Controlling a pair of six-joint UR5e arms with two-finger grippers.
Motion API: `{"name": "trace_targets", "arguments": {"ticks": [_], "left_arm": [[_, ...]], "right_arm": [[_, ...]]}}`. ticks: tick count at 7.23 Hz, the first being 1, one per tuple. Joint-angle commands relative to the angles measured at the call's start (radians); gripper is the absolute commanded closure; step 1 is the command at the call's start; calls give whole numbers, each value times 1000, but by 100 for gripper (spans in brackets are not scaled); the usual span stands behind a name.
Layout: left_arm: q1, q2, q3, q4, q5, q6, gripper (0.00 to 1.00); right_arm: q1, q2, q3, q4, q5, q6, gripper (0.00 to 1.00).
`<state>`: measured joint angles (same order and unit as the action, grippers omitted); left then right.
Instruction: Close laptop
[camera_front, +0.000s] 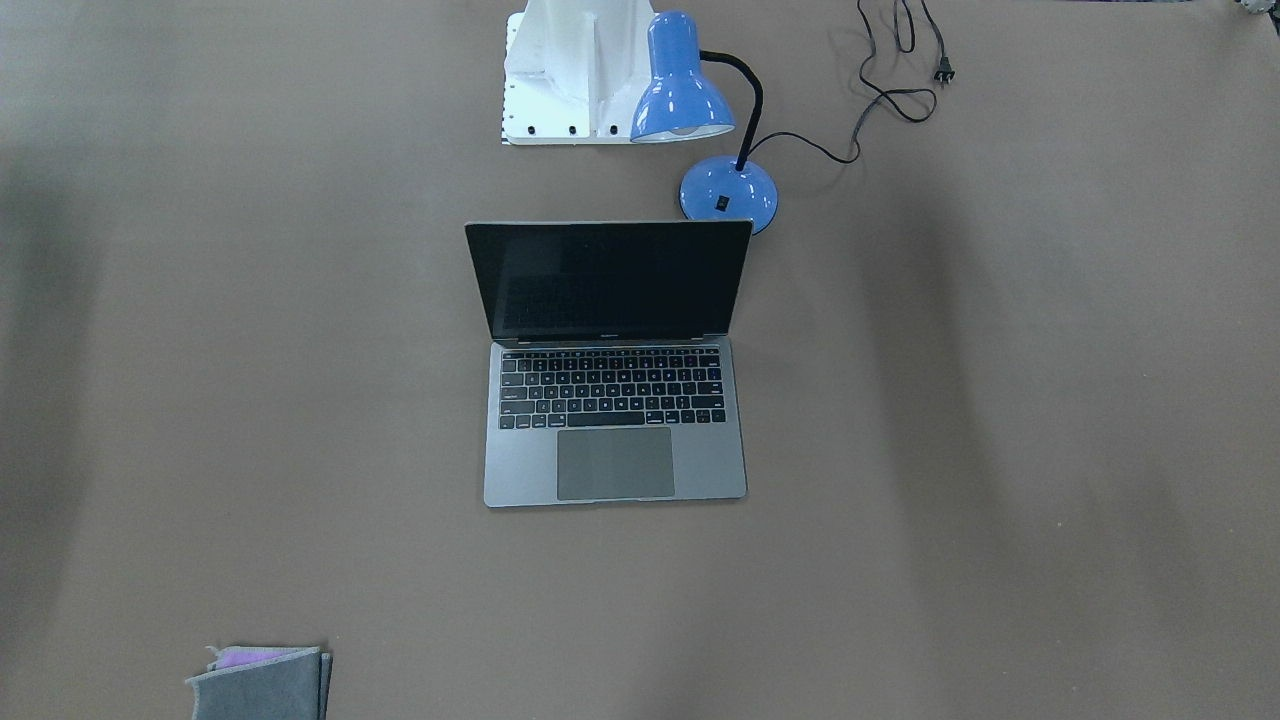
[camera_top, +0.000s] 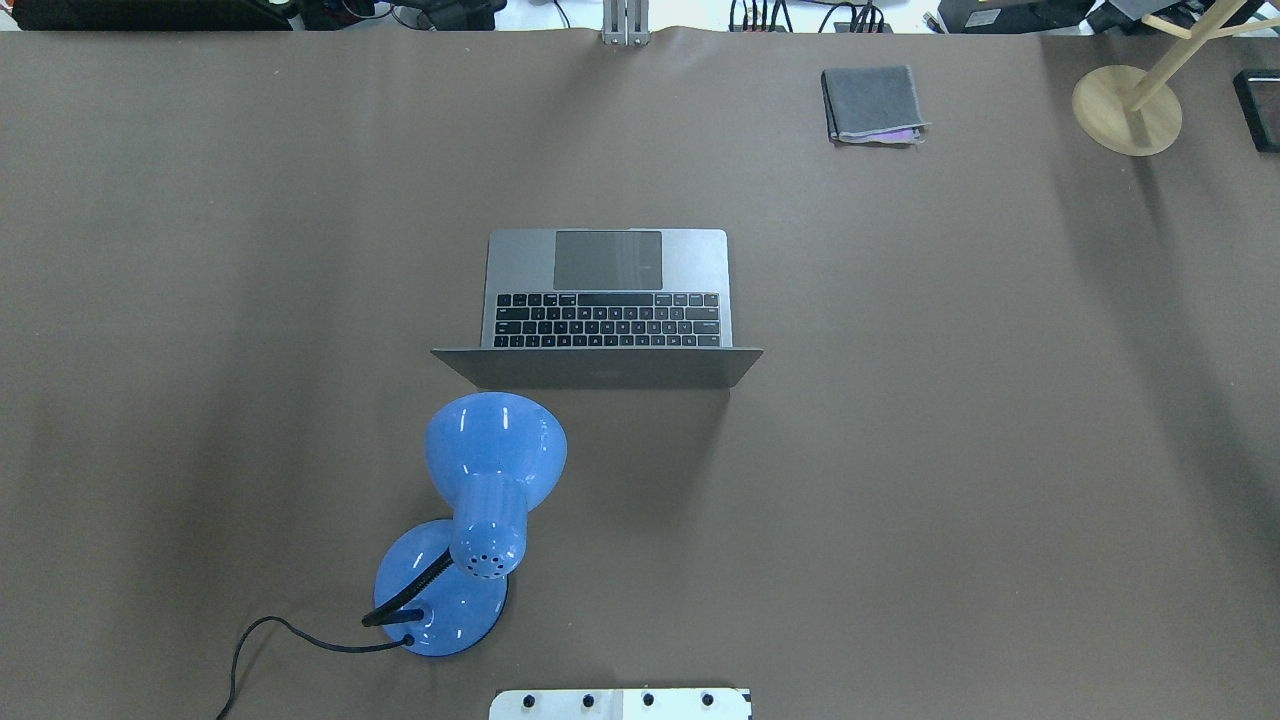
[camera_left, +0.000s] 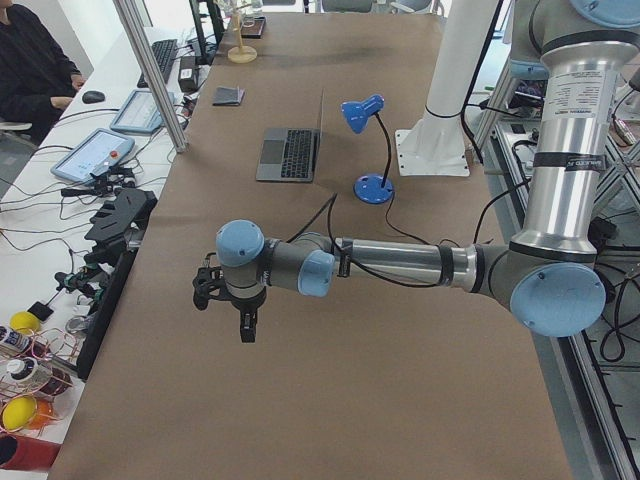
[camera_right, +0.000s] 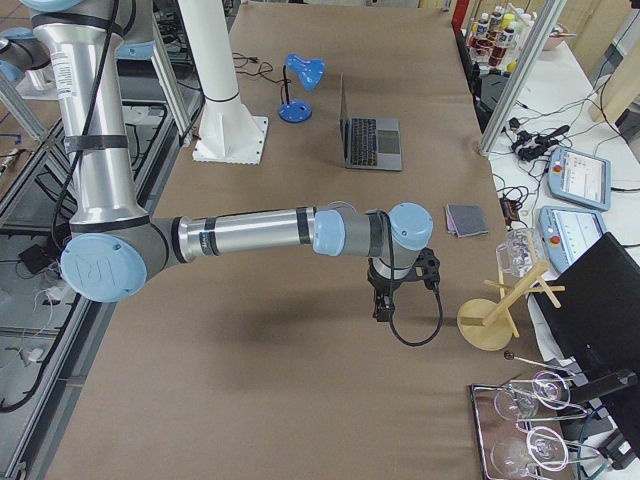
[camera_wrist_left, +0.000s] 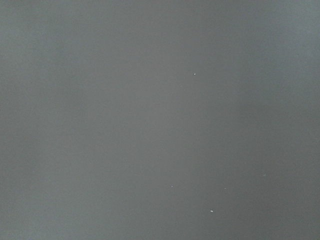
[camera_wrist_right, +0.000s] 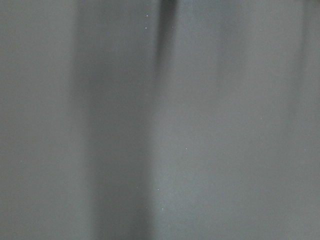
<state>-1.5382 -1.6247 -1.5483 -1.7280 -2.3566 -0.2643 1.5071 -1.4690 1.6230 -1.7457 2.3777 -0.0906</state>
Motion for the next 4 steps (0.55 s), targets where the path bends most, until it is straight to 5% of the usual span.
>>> {"name": "trace_targets", "arguments": {"ticks": [1,4], "left_arm": [[-10,8,4,-1,-18,0,1],[-10,19,4,-10,-18,-1,1]], "right_arm": [[5,5,14,5,6,9,0],[5,9,14,6,3,8,0]]}}
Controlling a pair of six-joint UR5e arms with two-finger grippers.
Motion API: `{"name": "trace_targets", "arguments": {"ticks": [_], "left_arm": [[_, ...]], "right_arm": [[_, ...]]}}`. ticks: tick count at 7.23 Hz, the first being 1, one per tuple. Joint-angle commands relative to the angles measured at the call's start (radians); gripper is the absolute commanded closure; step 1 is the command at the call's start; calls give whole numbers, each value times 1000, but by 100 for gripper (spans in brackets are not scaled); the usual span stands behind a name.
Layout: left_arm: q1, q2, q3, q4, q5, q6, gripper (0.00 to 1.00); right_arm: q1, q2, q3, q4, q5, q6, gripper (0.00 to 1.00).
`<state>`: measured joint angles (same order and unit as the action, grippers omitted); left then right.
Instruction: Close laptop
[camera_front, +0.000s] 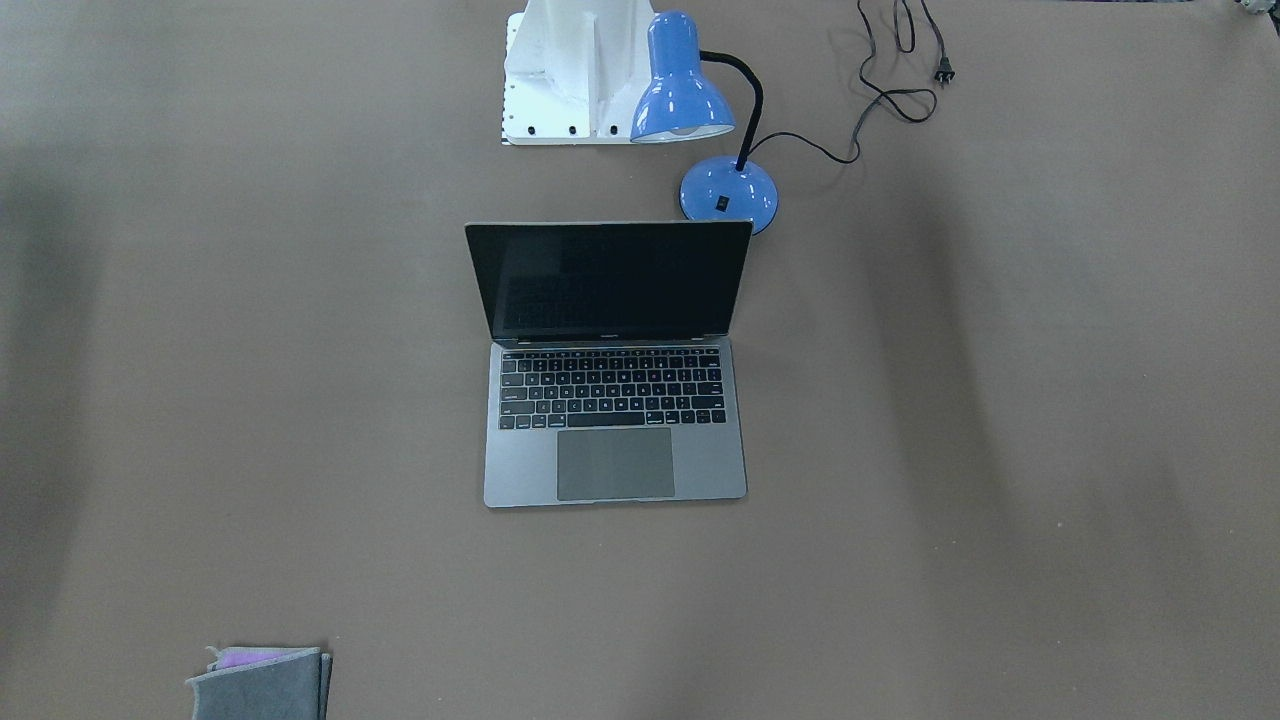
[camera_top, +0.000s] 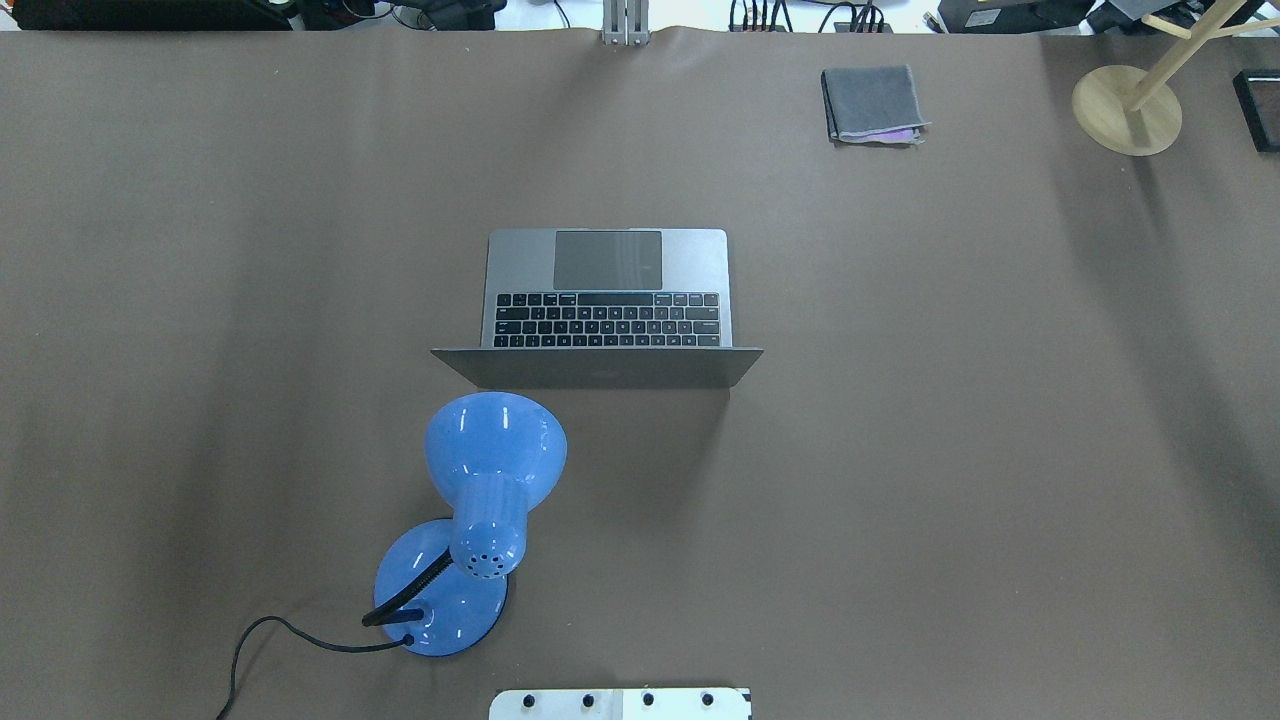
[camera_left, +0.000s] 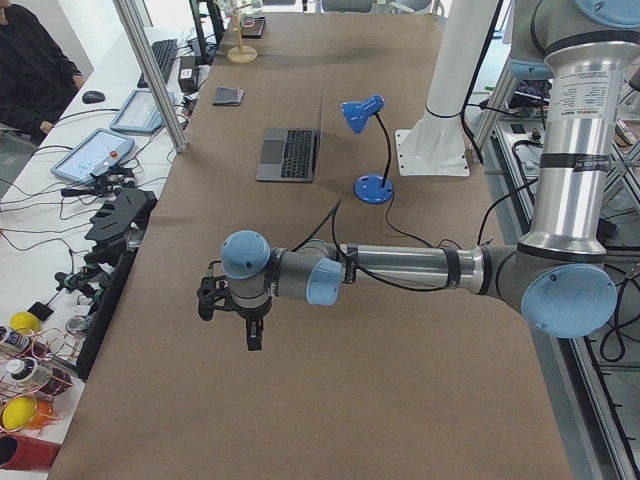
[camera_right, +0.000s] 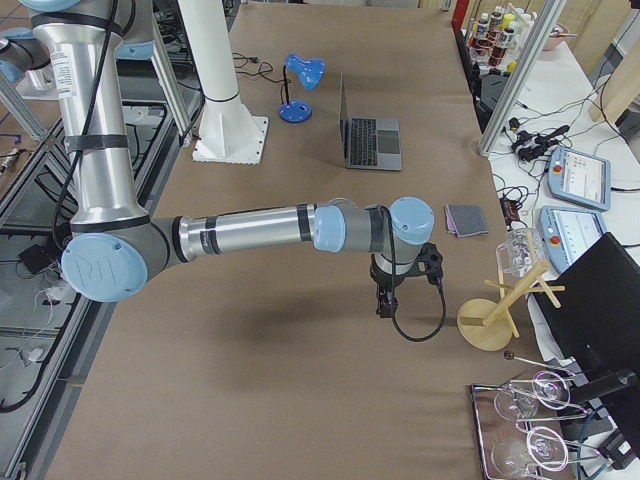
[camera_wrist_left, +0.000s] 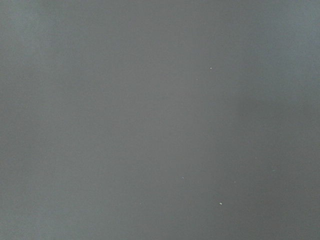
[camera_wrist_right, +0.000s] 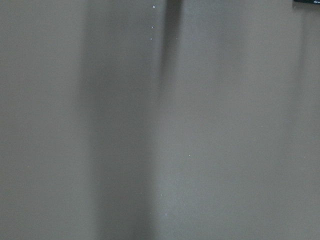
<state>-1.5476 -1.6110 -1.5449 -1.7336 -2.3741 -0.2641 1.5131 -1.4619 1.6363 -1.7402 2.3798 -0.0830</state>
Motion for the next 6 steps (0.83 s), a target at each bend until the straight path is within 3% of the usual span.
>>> {"name": "trace_targets", "arguments": {"ticks": [1,6], "left_arm": [[0,5,3,-7,0,0,1],[11,-39,-43,-3,3,-14,1]], "right_arm": [[1,2,2,1,-1,0,0],[-42,34,26,44,-10,95,0]]}}
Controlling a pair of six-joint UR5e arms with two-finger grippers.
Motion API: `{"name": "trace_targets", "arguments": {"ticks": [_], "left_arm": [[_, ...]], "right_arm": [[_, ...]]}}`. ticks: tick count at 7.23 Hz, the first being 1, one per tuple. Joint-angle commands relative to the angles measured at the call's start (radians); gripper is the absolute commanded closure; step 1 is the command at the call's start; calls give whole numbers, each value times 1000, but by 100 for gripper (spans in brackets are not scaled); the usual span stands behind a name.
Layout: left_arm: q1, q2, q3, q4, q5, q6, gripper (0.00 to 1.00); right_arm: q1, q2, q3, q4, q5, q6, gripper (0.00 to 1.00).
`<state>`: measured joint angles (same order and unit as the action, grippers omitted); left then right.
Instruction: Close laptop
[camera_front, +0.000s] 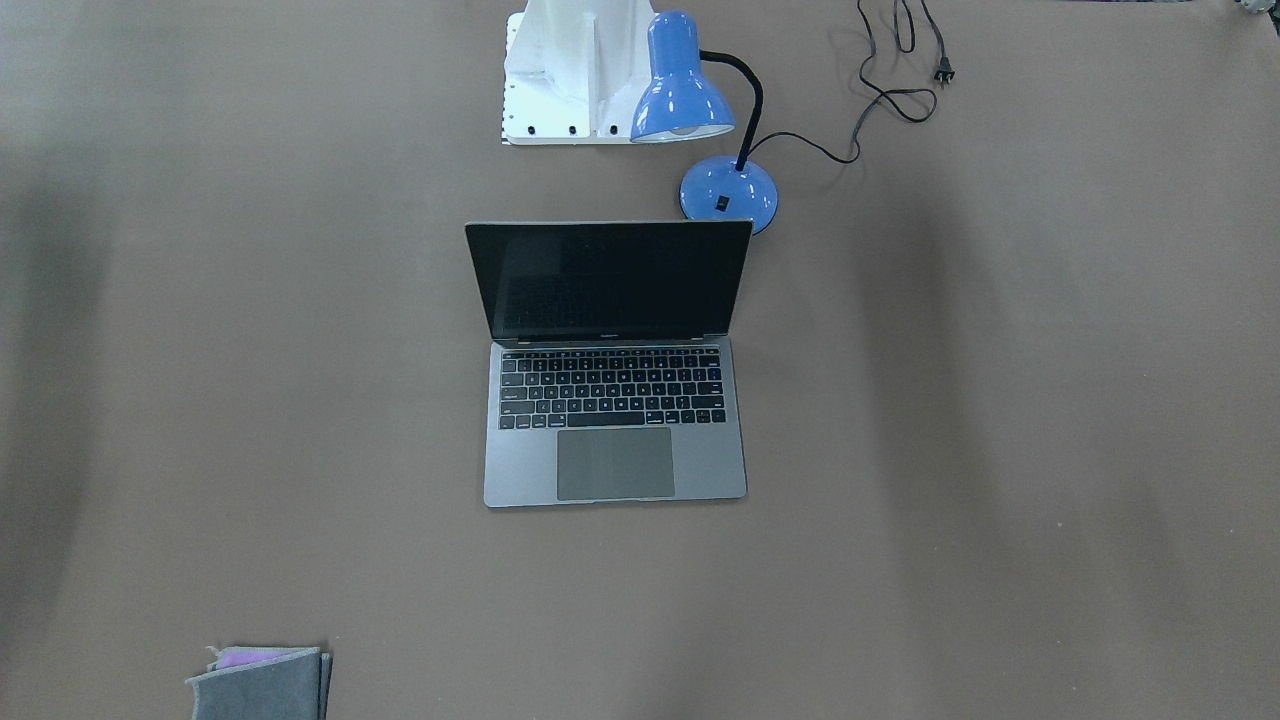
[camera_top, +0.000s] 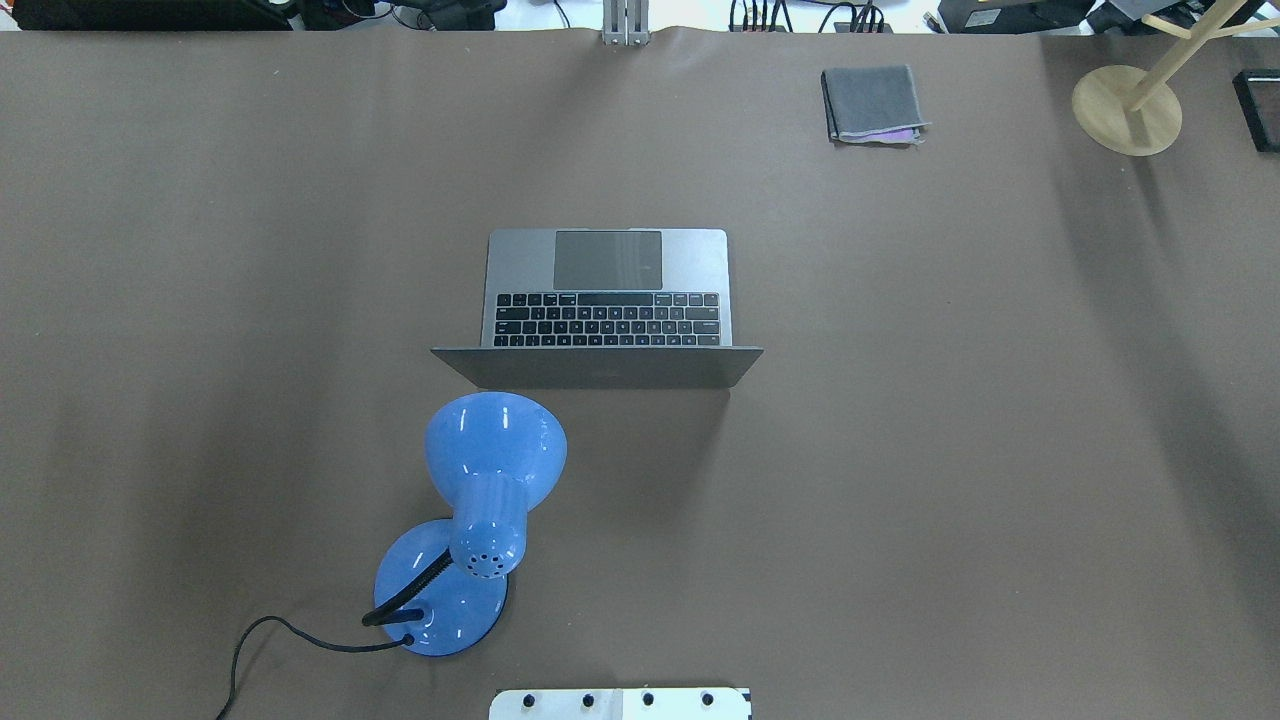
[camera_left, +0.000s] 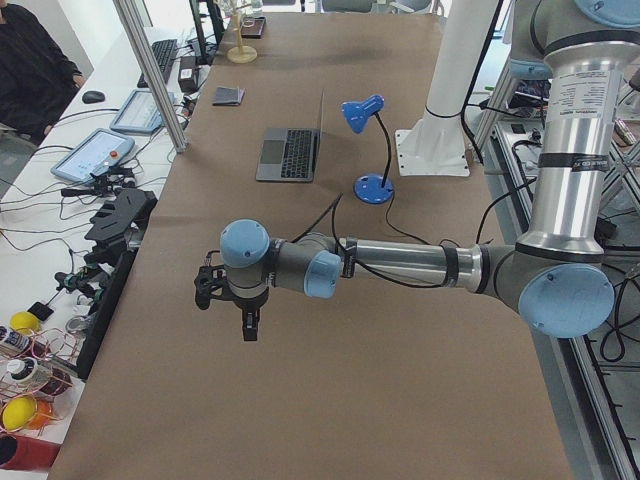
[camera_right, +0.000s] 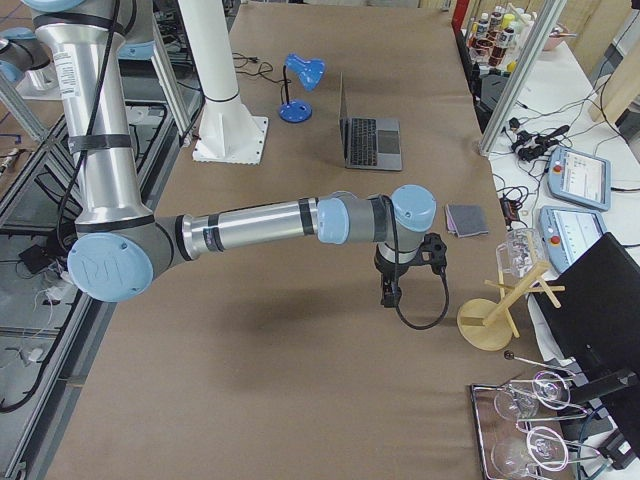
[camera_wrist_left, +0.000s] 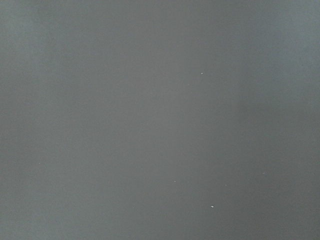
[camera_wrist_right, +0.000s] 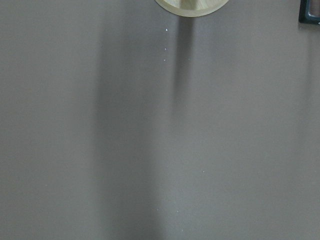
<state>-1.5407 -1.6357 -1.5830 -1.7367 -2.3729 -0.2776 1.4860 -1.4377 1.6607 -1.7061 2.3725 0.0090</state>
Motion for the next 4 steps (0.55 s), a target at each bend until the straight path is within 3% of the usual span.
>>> {"name": "trace_targets", "arguments": {"ticks": [1,3,4], "left_arm": [[5,-16,-6,-3,0,0,1],[36,-57,-12,-6,-3,-88,1],[72,-71,-37,-6,-3,-160,1]], "right_arm": [[-26,14,1,10,-3,8,0],[-45,65,-6,8,31,58,0],[-58,106,-7,10,101,180,0]]}}
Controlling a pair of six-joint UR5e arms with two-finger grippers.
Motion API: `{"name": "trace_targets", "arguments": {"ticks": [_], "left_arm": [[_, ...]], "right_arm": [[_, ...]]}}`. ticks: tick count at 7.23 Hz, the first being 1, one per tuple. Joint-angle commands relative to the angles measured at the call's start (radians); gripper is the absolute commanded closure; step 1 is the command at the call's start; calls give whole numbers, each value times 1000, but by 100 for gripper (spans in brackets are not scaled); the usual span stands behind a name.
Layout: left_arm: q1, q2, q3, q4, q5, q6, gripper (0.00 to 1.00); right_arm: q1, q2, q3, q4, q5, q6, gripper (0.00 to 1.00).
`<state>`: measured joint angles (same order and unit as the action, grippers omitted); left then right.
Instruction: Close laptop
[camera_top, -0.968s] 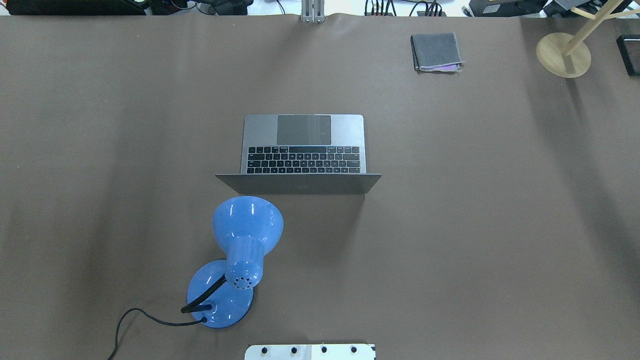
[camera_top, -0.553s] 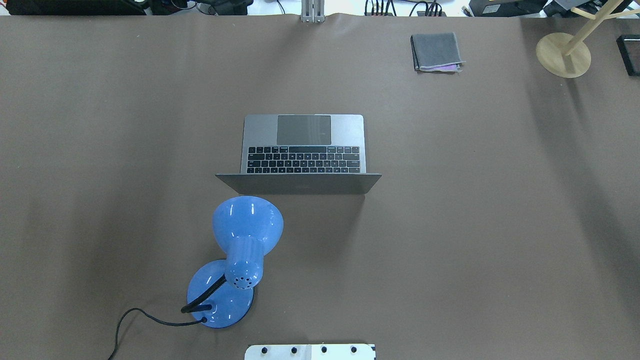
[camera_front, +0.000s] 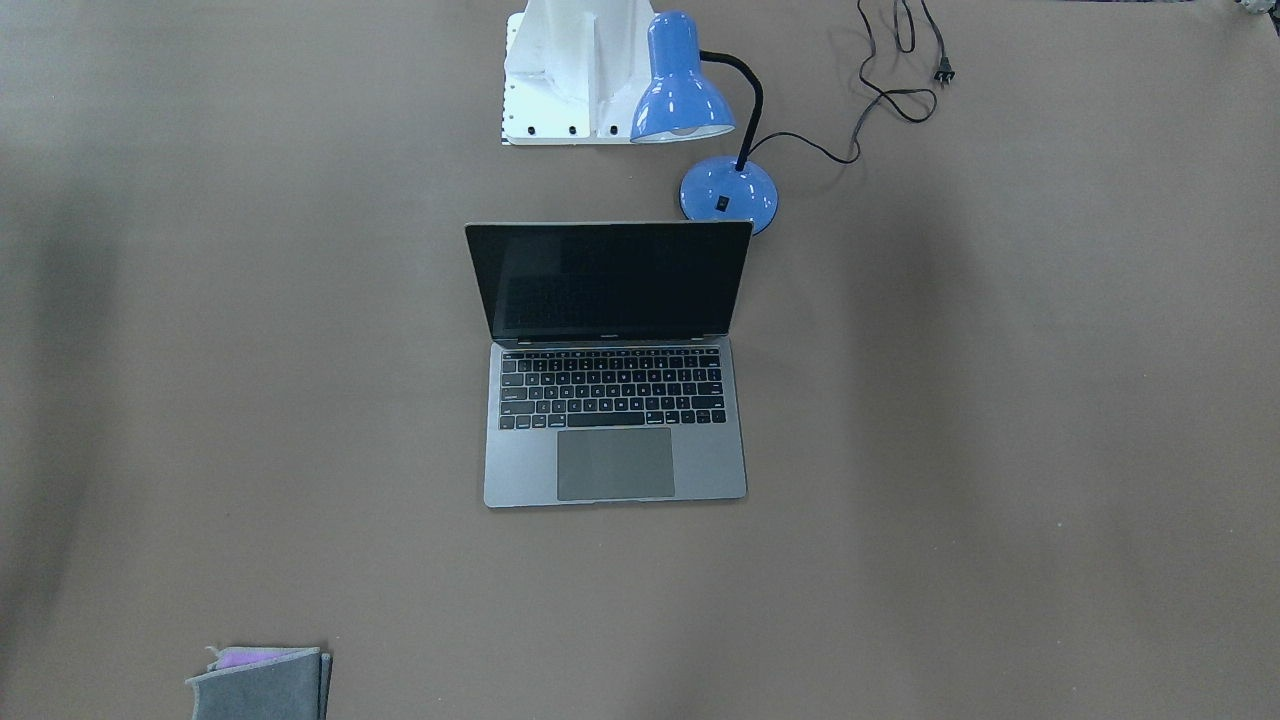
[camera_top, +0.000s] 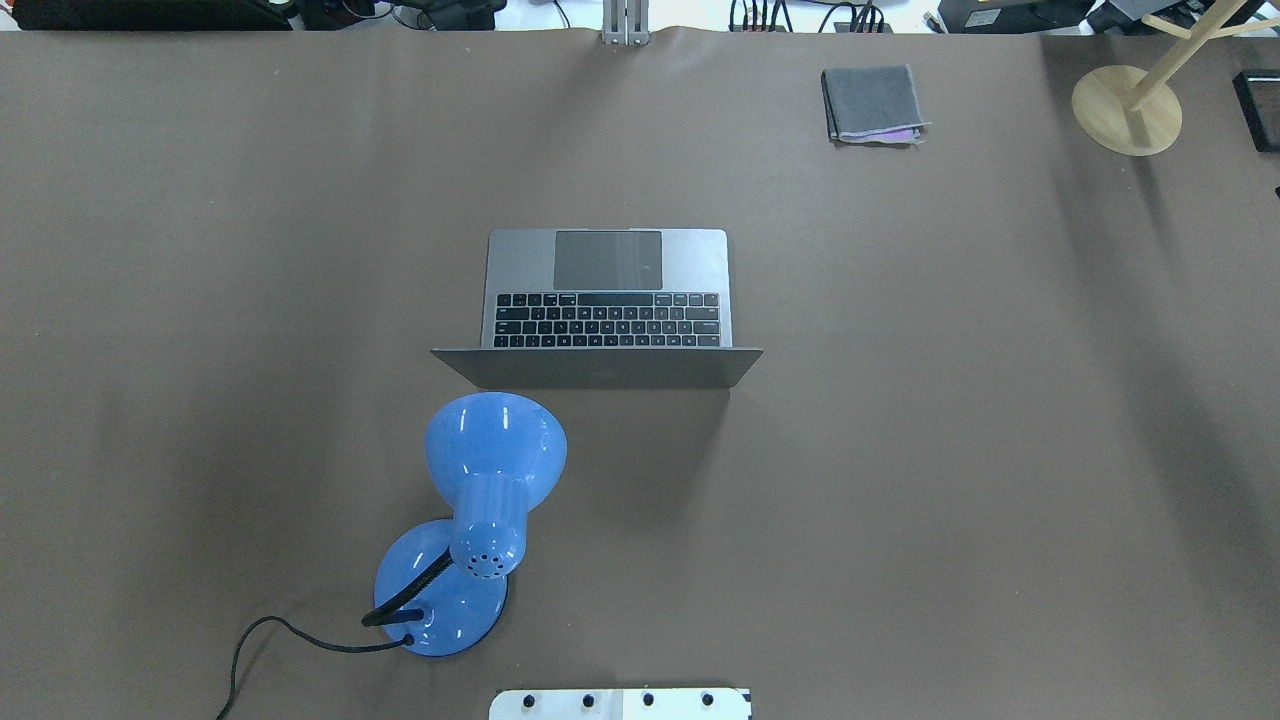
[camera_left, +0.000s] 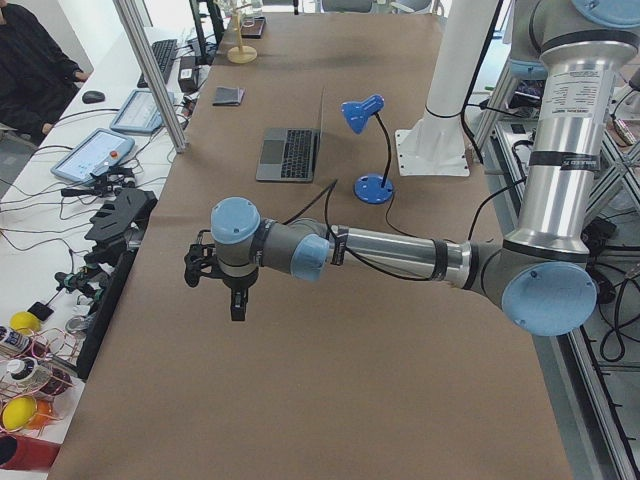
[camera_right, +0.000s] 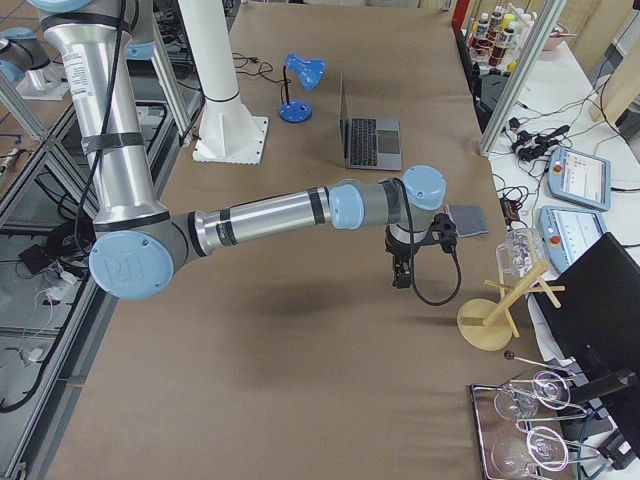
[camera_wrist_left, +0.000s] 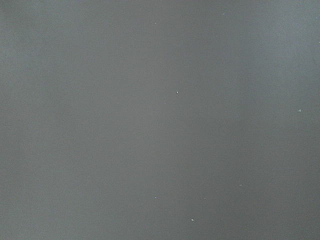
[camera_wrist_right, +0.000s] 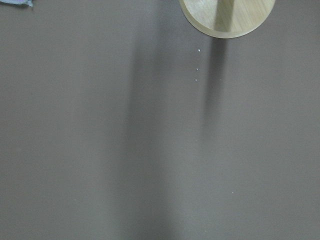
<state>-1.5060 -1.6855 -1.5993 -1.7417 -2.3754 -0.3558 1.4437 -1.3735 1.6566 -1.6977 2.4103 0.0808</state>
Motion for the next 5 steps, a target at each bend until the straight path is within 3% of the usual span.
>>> {"name": "trace_targets", "arguments": {"ticks": [1,3,5], "left_arm": [[91,-42,-54,1,1,-160,1],[234,-57,-161,1,1,-358,1],[396,-54,-259,-19,8,-548,2]], "right_arm": [[-40,59,14,7,75,205,0],[-130,68,66,13,88,345,1],[-210,15,188,33,119,411,2]]}}
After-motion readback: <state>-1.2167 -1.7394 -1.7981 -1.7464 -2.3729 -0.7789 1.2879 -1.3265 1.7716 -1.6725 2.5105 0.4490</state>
